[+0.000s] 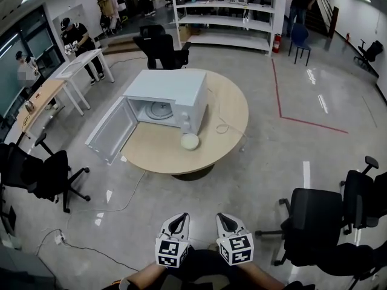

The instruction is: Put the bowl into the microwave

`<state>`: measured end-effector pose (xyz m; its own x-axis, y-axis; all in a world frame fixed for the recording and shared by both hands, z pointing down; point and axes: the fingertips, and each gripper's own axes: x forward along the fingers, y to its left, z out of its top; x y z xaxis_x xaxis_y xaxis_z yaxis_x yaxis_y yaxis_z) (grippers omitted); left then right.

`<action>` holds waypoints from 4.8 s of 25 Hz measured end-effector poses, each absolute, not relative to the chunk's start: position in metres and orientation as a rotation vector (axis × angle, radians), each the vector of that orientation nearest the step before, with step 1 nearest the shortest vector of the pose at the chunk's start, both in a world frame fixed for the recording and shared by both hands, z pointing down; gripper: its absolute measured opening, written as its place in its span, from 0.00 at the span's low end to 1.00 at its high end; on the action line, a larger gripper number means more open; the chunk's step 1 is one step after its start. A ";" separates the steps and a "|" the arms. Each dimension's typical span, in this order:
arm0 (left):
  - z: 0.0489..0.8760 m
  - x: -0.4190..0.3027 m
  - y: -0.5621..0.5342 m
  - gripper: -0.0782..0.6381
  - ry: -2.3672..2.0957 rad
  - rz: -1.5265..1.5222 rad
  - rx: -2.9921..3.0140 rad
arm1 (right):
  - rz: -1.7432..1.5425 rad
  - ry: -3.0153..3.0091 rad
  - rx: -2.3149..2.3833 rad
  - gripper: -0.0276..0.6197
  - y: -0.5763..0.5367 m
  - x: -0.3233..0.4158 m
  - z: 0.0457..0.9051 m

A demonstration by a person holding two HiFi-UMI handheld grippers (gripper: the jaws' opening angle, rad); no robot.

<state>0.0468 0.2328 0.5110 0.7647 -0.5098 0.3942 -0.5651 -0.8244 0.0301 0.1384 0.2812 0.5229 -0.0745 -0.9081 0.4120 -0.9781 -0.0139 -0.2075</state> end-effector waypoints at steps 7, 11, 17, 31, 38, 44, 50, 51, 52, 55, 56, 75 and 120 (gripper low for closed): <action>0.518 0.051 0.227 0.17 -0.896 0.570 2.777 | 0.709 -2.094 2.001 0.07 0.274 0.146 0.533; 0.525 0.053 0.209 0.17 -0.892 0.568 2.762 | 0.716 -2.072 1.998 0.07 0.256 0.150 0.538; 0.525 0.064 0.161 0.17 -0.831 0.545 2.773 | 0.722 -2.006 2.025 0.07 0.215 0.157 0.538; 0.519 0.068 0.039 0.17 -0.668 0.489 2.796 | 0.783 -1.836 2.130 0.07 0.107 0.158 0.529; 0.518 0.052 -0.009 0.17 -0.634 0.460 2.794 | 0.851 -1.767 2.189 0.07 0.067 0.151 0.534; 0.511 0.039 -0.047 0.17 -0.631 0.420 2.815 | 0.808 -1.746 2.227 0.07 0.031 0.145 0.525; 0.509 0.030 -0.070 0.17 -0.628 0.408 2.804 | 0.809 -1.733 2.223 0.07 0.007 0.136 0.525; 0.510 0.028 -0.072 0.17 -0.627 0.408 2.800 | 0.813 -1.729 2.222 0.07 0.005 0.135 0.526; 0.512 0.026 -0.074 0.17 -0.627 0.407 2.796 | 0.816 -1.724 2.223 0.07 0.003 0.134 0.526; 0.512 0.021 -0.079 0.17 -0.625 0.402 2.787 | 0.815 -1.708 2.233 0.07 -0.002 0.133 0.525; 0.512 0.019 -0.081 0.17 -0.622 0.399 2.787 | 0.814 -1.704 2.239 0.07 -0.003 0.133 0.524; 0.525 0.023 -0.110 0.17 -0.694 0.473 2.771 | 0.860 -1.738 2.203 0.07 -0.032 0.154 0.540; 0.596 0.152 -0.210 0.18 -0.949 0.908 2.601 | 1.586 -2.053 1.667 0.19 -0.190 0.280 0.701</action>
